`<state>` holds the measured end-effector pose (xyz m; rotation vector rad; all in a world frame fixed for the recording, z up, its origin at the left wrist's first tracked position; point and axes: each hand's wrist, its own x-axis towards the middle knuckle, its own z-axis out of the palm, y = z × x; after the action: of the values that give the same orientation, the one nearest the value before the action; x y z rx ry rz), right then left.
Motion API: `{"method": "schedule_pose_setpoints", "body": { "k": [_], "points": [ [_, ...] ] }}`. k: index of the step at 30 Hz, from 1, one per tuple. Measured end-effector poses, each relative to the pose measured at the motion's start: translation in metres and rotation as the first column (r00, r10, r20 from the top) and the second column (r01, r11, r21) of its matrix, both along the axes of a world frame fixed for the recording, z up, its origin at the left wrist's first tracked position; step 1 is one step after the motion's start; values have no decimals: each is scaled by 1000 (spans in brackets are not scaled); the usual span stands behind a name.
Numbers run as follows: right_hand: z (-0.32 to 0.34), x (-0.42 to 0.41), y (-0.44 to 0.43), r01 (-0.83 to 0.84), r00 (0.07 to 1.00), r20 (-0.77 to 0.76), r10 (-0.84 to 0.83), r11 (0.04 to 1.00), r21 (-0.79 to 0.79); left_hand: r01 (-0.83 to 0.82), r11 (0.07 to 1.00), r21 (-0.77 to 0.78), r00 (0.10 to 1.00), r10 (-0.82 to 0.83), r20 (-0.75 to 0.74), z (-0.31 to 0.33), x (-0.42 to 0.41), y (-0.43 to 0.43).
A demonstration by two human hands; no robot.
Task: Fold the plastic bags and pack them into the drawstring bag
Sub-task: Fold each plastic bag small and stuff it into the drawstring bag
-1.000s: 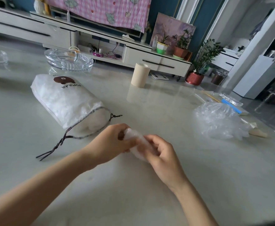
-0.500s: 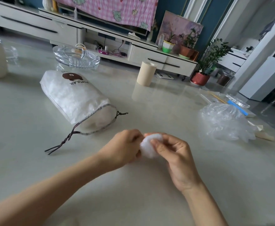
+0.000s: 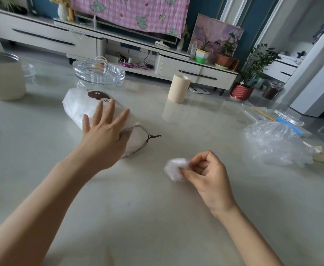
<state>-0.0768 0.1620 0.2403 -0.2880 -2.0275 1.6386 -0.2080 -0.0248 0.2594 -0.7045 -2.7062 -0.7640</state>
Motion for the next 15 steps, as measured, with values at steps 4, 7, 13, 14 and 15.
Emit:
{"method": "schedule_pose_setpoints", "body": {
  "k": [4, 7, 13, 14, 15],
  "points": [
    [13, -19, -28, -100, 987, -106, 118, 982, 158, 119, 987, 104, 993, -120, -1, -1, 11, 12],
    [12, -40, -44, 124, 960, -280, 16, 871, 475, 240, 940, 241, 969, -246, -7, -3, 21, 22],
    [7, -61, -41, 421, 871, -423, -251, 824, 378, 334, 871, 361, 937, -349, -23, -8, 31, 32],
    [8, -62, -42, 380, 900, -348, -262, 864, 332, 363, 866, 343, 928, -370, -49, -10, 34, 36],
    [8, -63, -40, 365, 919, -273, -286, 878, 310, 393, 864, 315, 918, -390, -75, -12, 36, 40]
  ]
}}
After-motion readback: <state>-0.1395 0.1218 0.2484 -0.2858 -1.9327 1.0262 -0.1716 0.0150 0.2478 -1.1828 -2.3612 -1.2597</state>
